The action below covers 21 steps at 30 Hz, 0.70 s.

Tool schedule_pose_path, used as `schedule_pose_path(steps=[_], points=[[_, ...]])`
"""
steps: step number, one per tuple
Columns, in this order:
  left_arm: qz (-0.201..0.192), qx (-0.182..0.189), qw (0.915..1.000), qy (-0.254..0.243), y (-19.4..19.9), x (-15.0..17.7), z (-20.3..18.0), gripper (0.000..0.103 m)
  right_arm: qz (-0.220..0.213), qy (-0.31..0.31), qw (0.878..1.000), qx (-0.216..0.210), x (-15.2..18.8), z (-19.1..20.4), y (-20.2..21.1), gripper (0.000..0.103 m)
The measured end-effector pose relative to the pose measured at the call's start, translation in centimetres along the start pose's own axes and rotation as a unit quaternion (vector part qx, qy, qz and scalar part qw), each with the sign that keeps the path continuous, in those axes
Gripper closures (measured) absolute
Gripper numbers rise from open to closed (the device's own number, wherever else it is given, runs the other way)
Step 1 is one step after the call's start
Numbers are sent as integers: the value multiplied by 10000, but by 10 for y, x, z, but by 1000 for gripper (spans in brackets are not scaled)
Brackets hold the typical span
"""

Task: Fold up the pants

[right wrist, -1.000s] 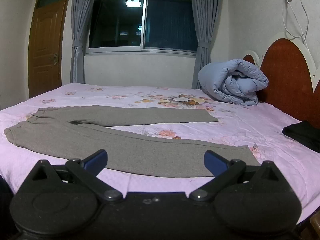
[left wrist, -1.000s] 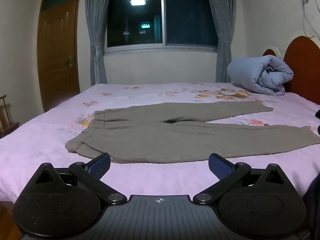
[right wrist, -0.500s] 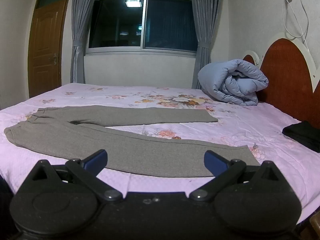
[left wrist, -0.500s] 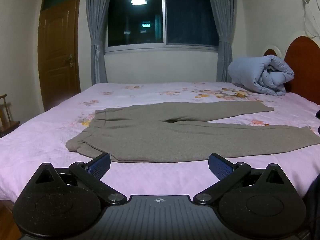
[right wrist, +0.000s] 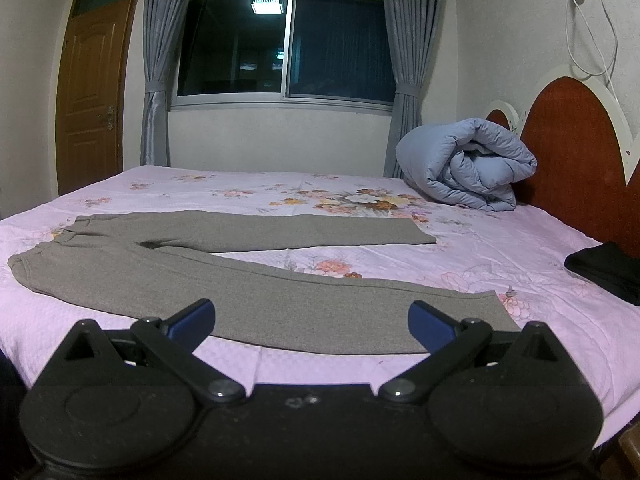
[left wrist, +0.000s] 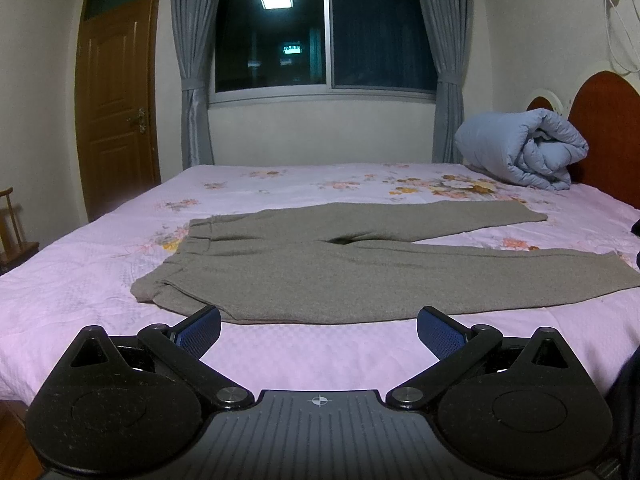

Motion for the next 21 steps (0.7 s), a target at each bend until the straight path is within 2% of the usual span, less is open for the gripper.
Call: schedule_pose_path(steps=[21], points=[[9, 8, 10000, -11, 1, 1, -1, 0, 12, 6, 10000, 2, -1, 0, 0, 6]])
Point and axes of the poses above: each gripper's, at about its wrist camera, not at the fingertips, and y roughly against the way its jaws point, z to its left, x to its underside, the point moved 10 cm from there along -y, roughly the way its jaws point, and after that the axes turned 6 degrees about -y, right-handed, at the moved point
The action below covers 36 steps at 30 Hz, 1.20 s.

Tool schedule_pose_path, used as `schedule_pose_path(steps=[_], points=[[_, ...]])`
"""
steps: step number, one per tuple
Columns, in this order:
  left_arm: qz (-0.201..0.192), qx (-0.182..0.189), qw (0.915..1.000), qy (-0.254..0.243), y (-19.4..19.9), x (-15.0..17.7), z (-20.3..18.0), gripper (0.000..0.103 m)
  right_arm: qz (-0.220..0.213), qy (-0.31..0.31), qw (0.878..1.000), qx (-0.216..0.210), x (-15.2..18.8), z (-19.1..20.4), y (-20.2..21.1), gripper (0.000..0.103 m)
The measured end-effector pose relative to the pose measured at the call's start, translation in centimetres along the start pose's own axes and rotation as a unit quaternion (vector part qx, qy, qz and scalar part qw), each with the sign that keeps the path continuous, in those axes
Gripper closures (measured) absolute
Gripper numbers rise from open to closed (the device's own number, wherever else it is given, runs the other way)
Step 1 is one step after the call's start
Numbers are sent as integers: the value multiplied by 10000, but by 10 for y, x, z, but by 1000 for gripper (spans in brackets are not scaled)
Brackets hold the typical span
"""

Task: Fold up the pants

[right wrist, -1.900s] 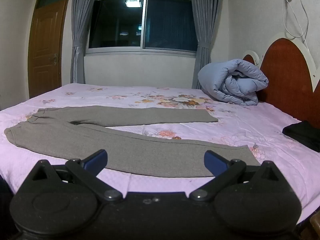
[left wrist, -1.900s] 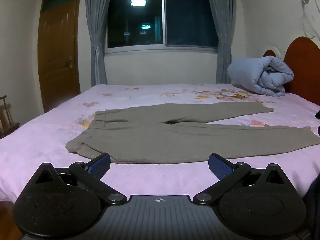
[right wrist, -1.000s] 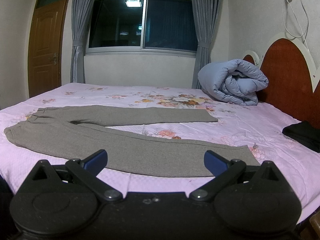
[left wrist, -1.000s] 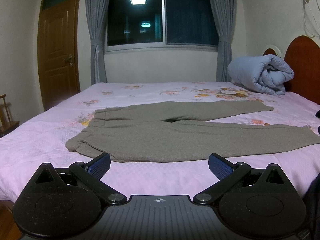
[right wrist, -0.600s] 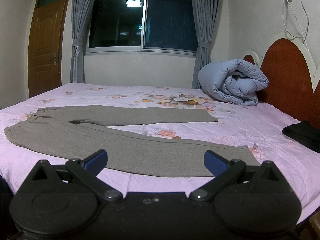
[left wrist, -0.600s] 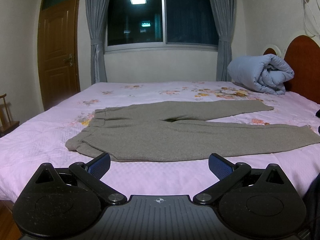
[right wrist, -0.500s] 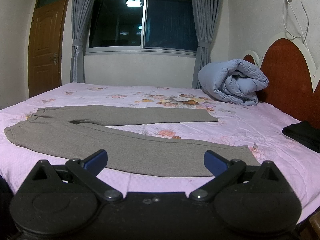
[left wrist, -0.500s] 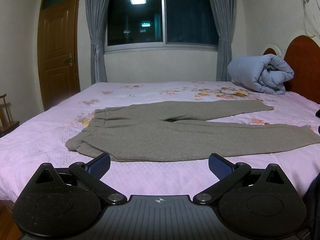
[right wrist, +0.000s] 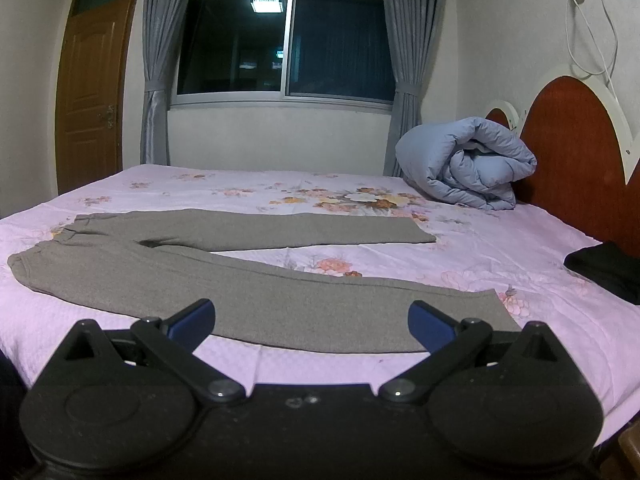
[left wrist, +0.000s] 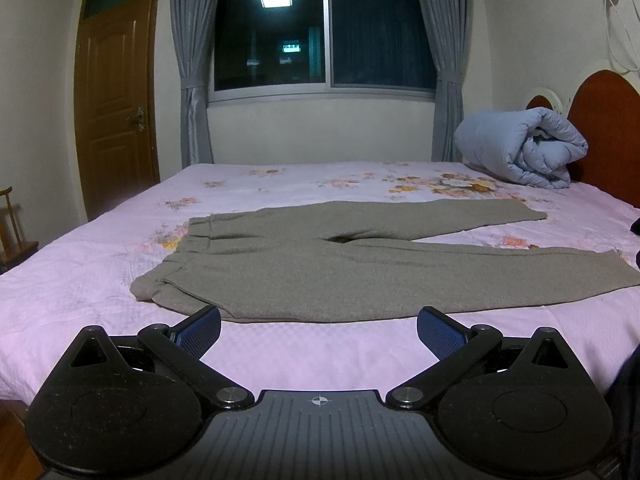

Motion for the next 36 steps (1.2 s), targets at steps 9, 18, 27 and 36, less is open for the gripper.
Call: schedule_pose_path(steps=[9, 18, 27, 36], points=[[0, 2, 10000, 5, 0, 0, 0, 0, 3, -1, 10000, 0, 0, 0, 0, 6], [4, -3, 10000, 1, 0, 1, 1, 0, 17, -16, 10000, 0, 1, -1, -1, 6], [2, -14, 10000, 5, 1, 2, 0, 0, 23, -28, 10000, -2, 4, -3, -3, 6], [23, -99, 9999, 15, 1, 2, 2, 0, 24, -33, 10000, -7, 3, -3, -2, 6]])
Point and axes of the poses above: each gripper's, at about its wrist camera, not at the fingertips, and y roughly against the way its jaws point, z to its left, x to its underside, the point moved 10 cm from there along -y, roughly the way its jaws point, and after that the axes turned 6 degrees about -y, right-handed, at the moved point
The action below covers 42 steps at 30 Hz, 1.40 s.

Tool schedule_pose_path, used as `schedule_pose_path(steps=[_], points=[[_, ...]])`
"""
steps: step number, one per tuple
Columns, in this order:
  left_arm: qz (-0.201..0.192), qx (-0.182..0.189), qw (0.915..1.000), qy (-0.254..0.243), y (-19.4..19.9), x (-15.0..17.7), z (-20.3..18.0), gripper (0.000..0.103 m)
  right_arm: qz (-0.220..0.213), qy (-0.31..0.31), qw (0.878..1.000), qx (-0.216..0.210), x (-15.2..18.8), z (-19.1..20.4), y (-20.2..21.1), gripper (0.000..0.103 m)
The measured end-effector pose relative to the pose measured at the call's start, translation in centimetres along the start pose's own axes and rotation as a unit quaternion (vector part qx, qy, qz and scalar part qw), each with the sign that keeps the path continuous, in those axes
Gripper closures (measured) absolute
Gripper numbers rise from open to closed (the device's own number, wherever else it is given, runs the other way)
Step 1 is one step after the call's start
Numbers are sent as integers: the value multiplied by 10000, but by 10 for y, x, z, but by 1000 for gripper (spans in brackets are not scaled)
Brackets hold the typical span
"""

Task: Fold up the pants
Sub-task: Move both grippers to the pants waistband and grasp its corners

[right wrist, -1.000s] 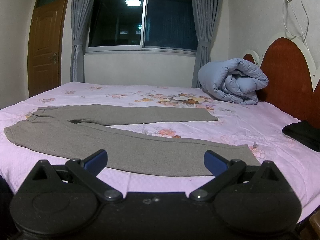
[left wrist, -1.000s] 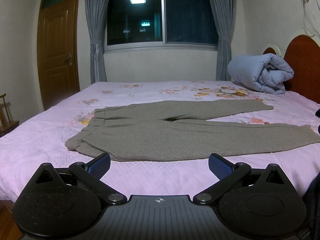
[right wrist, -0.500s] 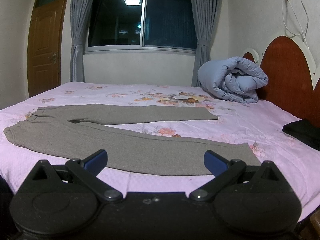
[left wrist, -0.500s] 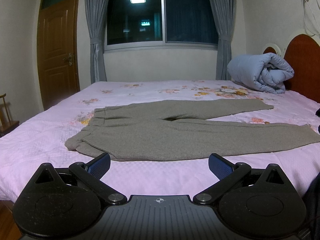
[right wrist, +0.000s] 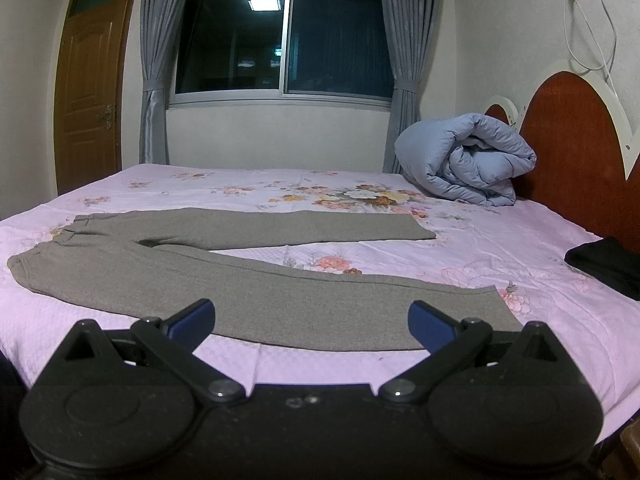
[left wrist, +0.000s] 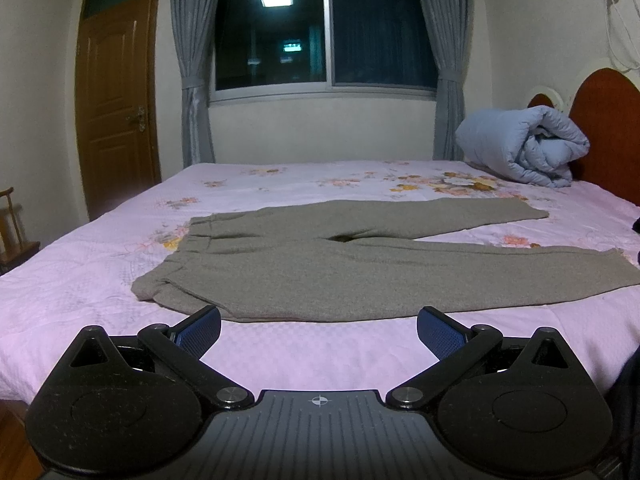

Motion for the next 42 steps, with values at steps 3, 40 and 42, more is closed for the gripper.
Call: schedule_pose_path(steps=[3, 40, 42], points=[[13, -138, 9998, 132, 0, 1, 6, 0, 15, -34, 10000, 6, 0, -1, -1, 6], [1132, 525, 9871, 1000, -405, -53, 251, 0, 373, 287, 9983, -331, -86, 81, -220, 6], [1251, 689, 9839, 1071, -427, -45, 252, 0, 410, 351, 9980, -334, -85, 89, -232, 6]])
Point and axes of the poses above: each gripper's, at about its wrist camera, not at the fingertips, and y roughly against the way its jaws point, z to its left, x to its underside, the point moved 10 cm from there along -y, roughly the way its jaws point, and after that the axes turned 6 degrees about -y, right-handed, at the moved point
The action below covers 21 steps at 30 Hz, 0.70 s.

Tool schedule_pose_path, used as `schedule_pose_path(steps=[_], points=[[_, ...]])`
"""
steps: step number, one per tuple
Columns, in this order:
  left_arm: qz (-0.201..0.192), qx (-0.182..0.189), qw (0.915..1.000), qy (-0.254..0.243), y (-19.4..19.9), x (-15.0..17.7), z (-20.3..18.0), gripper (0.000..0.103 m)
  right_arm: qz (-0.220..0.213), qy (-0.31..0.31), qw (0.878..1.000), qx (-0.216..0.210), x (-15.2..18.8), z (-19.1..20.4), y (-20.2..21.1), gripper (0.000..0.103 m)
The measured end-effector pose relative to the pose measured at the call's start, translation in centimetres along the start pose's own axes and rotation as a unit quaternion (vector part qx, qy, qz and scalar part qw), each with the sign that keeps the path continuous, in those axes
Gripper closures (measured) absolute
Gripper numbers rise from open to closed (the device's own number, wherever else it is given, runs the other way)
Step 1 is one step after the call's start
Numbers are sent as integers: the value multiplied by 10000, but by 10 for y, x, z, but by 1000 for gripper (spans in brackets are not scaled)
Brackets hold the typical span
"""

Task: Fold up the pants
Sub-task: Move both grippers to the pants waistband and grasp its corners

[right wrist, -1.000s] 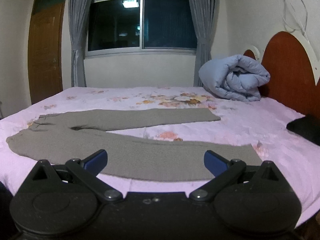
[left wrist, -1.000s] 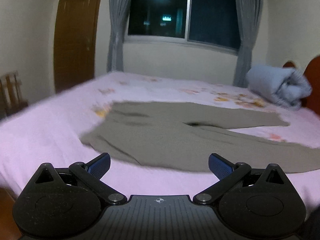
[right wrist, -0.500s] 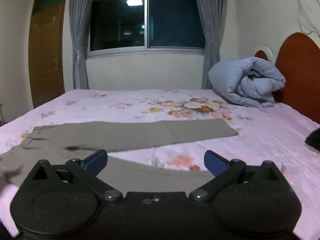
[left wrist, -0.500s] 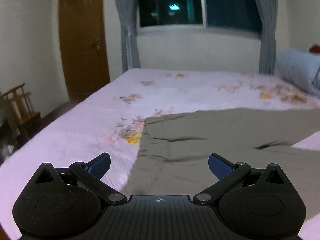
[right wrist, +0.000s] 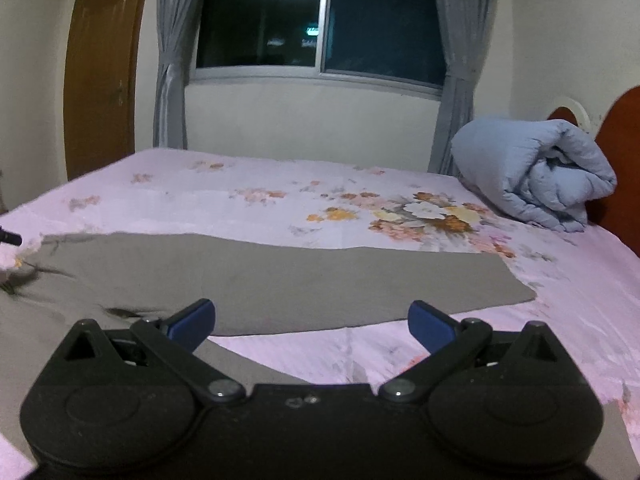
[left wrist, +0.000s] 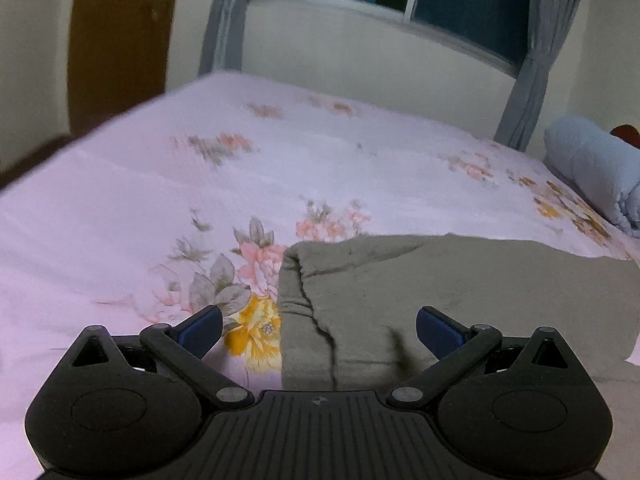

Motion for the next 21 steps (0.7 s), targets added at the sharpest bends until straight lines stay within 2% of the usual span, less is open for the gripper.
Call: schedule_pose_path(steps=[5, 9, 13, 17, 18, 19, 21], points=[[378, 155, 9991, -71, -44, 14, 6, 0, 28, 154, 9999, -70, -2, 14, -24, 6], [511, 430, 9977, -73, -67, 21, 2, 1, 72, 98, 9999, -110, -1, 18, -35, 6], [582, 910, 9941, 41, -82, 13, -1, 1, 166, -5, 9997, -206, 2, 21, -41, 6], [688, 1352, 9884, 85, -99, 5, -3, 1, 175, 0, 9998, -101, 2, 16, -44, 6], [690, 1411, 9875, 150, -102, 3, -3, 8, 178, -4, 9998, -64, 3, 14, -44, 6], [667, 1394, 9879, 154, -103, 1, -2, 26, 183, -8, 9998, -36, 3, 12, -44, 6], [632, 1455, 9868, 315, -101, 0, 3, 43, 207, -36, 9998, 28, 3, 7, -46, 6]])
Point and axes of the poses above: each gripper's, at about its wrist camera, not at the fingertips, and y roughly against the way its jaws point, z to its left, x to its underside, the point moved 10 cm from there along -y, roughly the way its jaws point, and after that the axes turned 6 degrees about -y, right-handed, at the moved point
